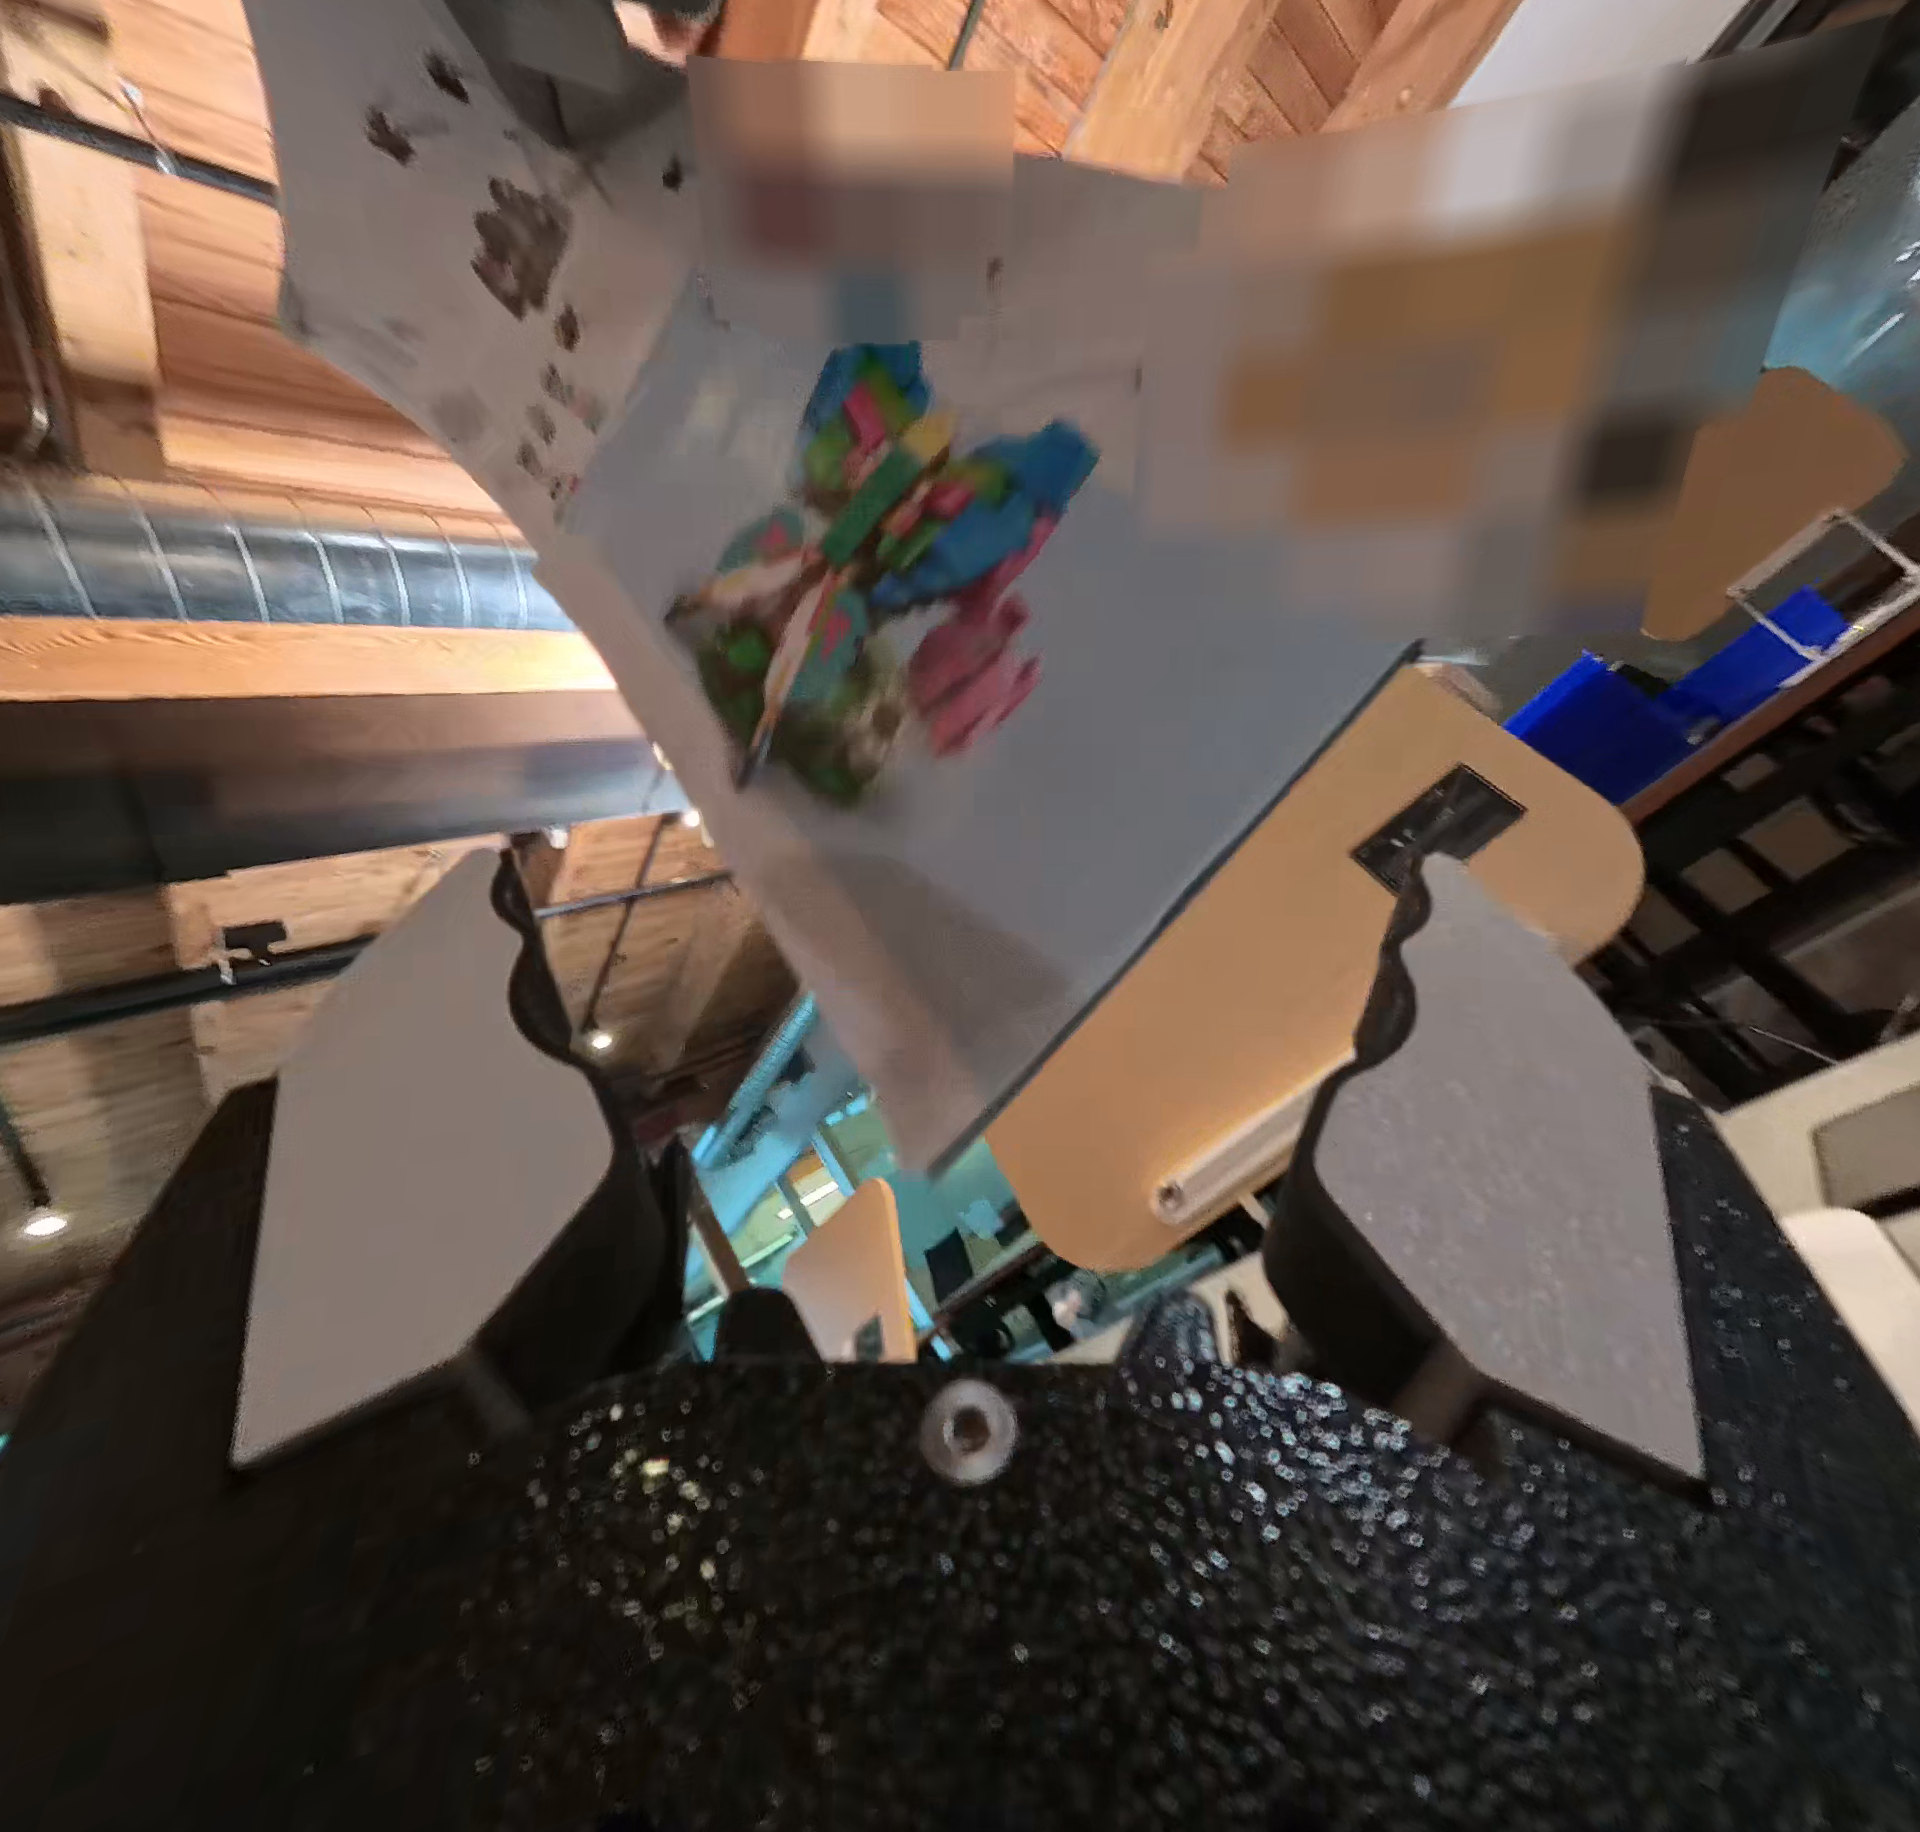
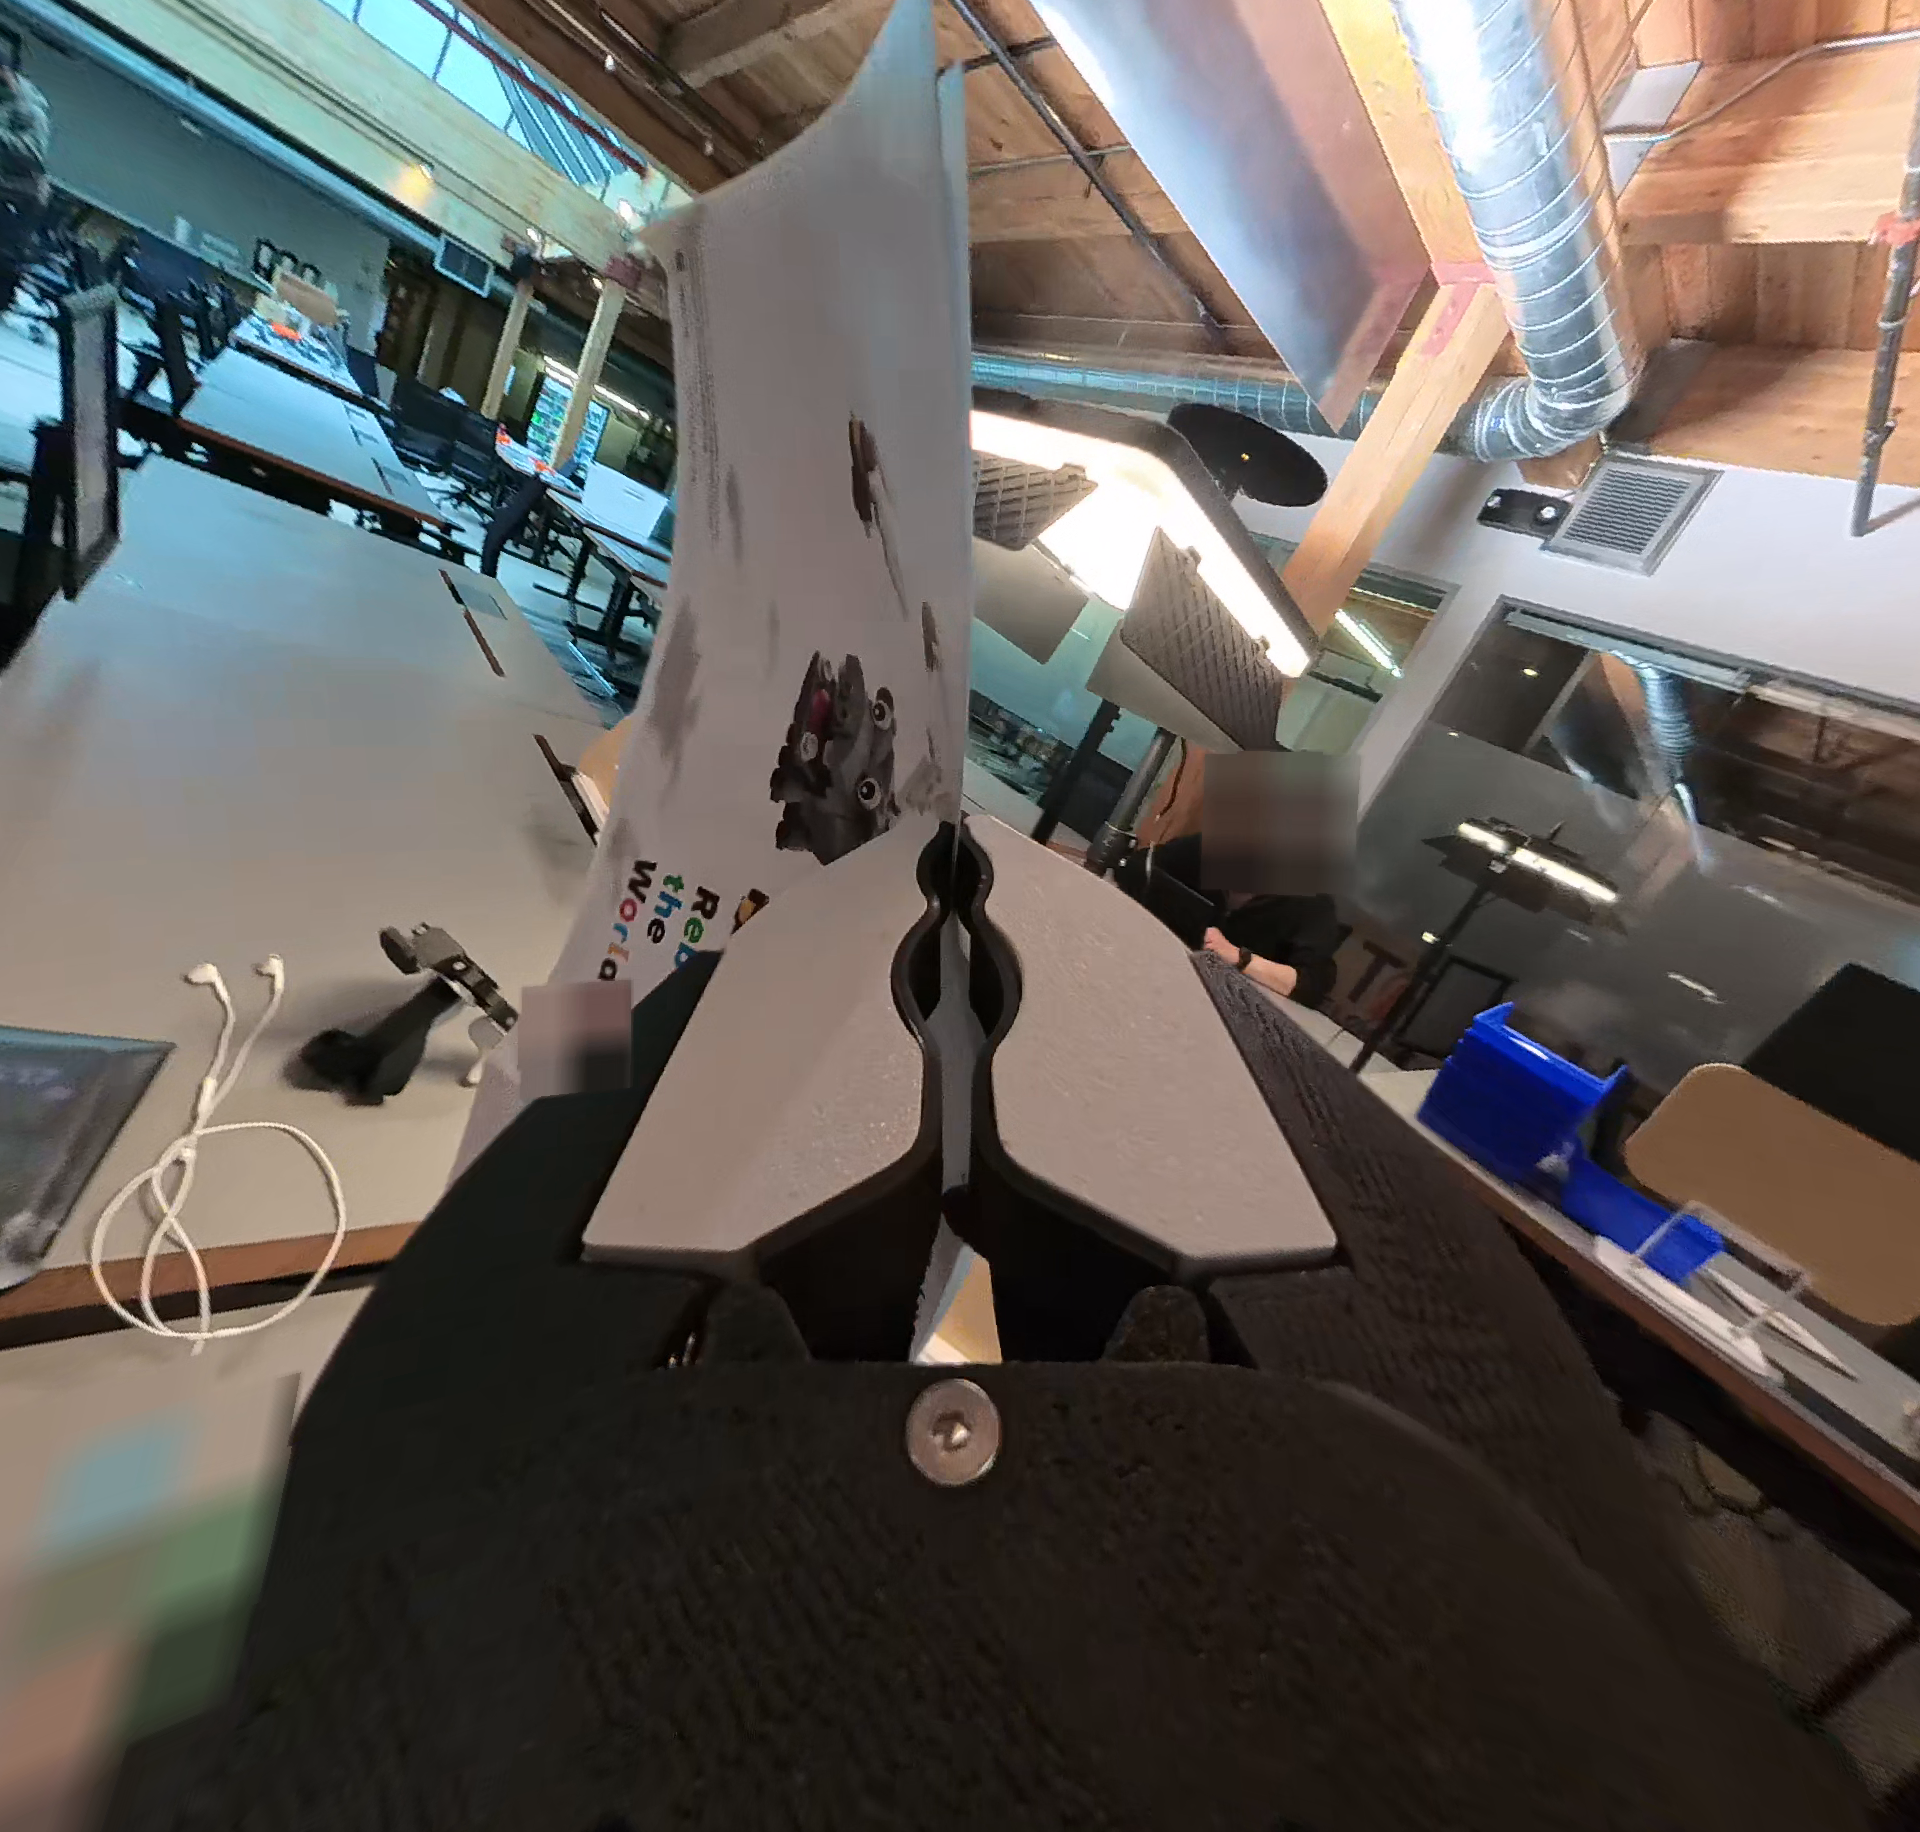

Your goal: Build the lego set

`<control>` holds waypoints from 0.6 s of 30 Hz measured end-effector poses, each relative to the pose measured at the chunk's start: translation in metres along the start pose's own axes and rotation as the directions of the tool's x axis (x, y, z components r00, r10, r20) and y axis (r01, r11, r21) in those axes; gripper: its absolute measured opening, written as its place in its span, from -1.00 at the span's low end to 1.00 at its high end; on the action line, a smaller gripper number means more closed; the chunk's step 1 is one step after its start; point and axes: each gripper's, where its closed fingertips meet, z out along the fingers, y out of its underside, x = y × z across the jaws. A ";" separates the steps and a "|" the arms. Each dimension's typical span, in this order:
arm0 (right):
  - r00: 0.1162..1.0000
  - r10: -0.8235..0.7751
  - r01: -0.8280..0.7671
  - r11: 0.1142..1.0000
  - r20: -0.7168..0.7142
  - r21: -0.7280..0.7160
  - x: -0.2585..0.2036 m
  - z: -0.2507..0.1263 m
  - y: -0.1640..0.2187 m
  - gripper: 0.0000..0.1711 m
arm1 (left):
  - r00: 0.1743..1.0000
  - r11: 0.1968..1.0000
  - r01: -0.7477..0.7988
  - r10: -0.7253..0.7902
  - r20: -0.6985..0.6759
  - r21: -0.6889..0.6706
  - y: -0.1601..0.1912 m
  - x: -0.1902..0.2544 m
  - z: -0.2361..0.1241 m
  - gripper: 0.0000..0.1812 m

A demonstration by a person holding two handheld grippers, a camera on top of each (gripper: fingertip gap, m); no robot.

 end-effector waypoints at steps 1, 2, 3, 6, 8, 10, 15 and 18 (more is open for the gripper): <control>1.000 0.015 -0.015 1.000 0.003 0.005 0.001 -0.002 -0.002 -1.00 | 1.000 1.000 -0.019 0.019 0.017 0.013 -0.007 -0.004 0.003 0.62; 1.000 0.024 -0.024 1.000 0.003 0.007 0.001 -0.003 -0.002 -1.00 | 0.999 0.999 -0.037 0.036 0.038 0.019 -0.012 -0.009 0.005 0.62; 1.000 0.029 -0.029 1.000 0.000 0.009 0.003 -0.005 -0.002 -1.00 | 0.996 0.999 -0.042 0.040 0.074 0.027 -0.017 -0.017 0.007 0.62; 0.999 0.032 -0.031 0.999 -0.032 0.020 0.012 -0.011 0.001 -1.00 | 0.992 0.998 -0.009 0.001 0.127 0.069 -0.032 -0.037 0.006 0.33; 0.998 0.036 -0.035 0.999 -0.058 0.016 0.023 -0.015 0.007 -1.00 | 0.991 0.995 -0.015 0.002 0.137 0.097 -0.039 -0.044 0.001 -0.04; 0.995 0.053 -0.054 0.999 -0.079 0.000 0.035 -0.020 0.017 -1.00 | 0.992 0.995 -0.011 -0.001 0.124 0.101 -0.039 -0.048 -0.002 -0.34; 0.981 0.128 -0.139 0.988 -0.147 -0.066 0.074 -0.040 0.064 -1.00 | 1.000 0.991 0.020 -0.020 -0.002 0.132 -0.049 -0.045 -0.003 -0.82; 0.958 0.199 -0.223 0.970 -0.205 -0.097 0.102 -0.064 0.102 -1.00 | 0.984 0.990 0.058 -0.035 -0.177 0.126 -0.063 -0.038 0.003 -1.00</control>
